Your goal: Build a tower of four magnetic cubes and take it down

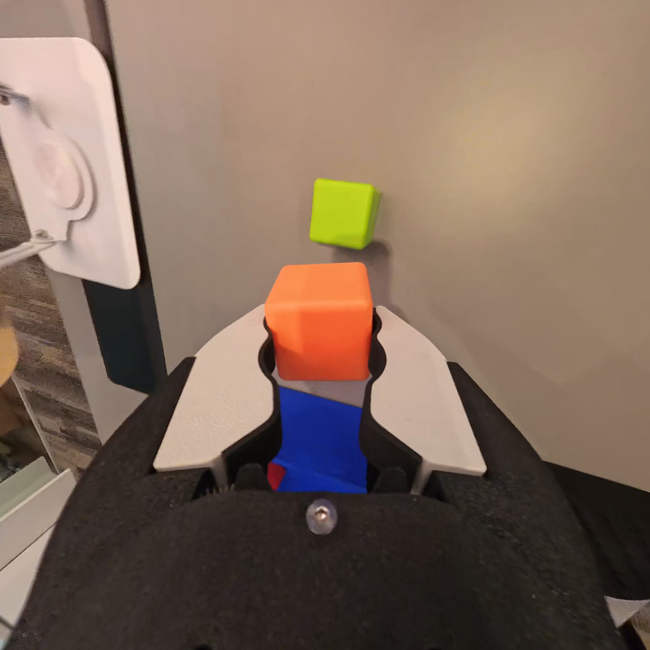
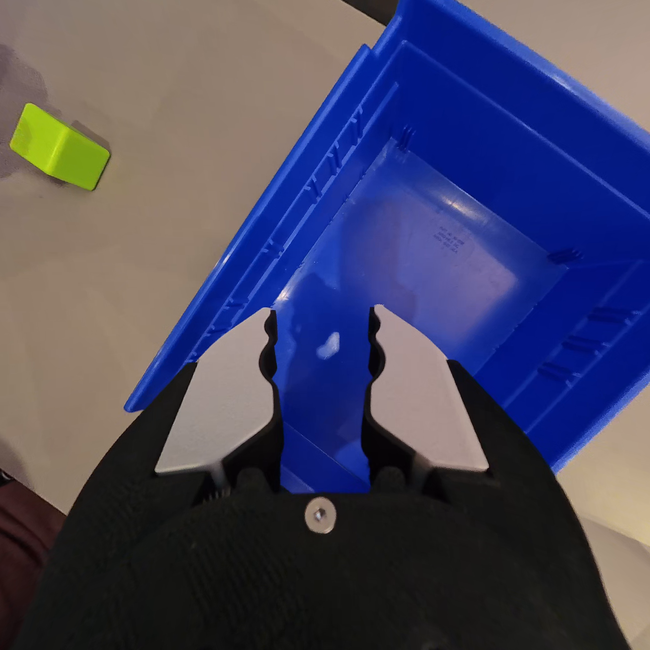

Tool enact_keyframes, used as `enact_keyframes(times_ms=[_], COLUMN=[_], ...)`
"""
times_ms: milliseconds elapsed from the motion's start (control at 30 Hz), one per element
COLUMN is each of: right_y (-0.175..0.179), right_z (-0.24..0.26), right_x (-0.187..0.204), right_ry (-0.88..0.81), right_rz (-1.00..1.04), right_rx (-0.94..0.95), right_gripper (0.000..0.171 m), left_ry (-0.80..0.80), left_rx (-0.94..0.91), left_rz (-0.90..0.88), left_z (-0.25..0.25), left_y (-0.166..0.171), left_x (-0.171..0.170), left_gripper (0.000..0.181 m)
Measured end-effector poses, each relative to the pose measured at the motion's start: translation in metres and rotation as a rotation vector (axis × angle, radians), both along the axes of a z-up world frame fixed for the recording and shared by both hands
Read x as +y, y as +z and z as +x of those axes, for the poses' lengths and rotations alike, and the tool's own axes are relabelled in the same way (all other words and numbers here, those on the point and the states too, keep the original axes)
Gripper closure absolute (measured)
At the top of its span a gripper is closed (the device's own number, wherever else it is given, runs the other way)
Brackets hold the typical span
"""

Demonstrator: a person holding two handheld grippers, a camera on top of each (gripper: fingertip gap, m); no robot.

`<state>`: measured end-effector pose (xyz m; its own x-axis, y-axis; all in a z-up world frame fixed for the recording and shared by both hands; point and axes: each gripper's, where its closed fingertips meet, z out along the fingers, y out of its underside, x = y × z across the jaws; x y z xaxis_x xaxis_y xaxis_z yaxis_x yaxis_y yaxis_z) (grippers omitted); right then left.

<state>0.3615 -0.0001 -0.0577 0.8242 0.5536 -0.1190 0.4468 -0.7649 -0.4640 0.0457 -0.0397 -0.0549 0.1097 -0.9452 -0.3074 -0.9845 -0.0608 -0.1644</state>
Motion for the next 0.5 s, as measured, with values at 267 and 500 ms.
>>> enact_keyframes(times_ms=[267, 500], right_y=[0.000, -0.003], right_z=[0.005, 0.007], right_x=[-0.001, -0.001], right_ry=[-0.010, -0.012], right_rz=[-0.005, -0.021], right_rx=[0.017, 0.019], right_gripper=[0.119, 0.119], left_ry=[-0.027, -0.056], left_rx=[0.068, 0.097], left_rz=[-0.097, -0.110], left_z=[0.026, 0.035], left_y=[-0.038, -0.048], left_x=[0.011, 0.015], left_gripper=[0.131, 0.131])
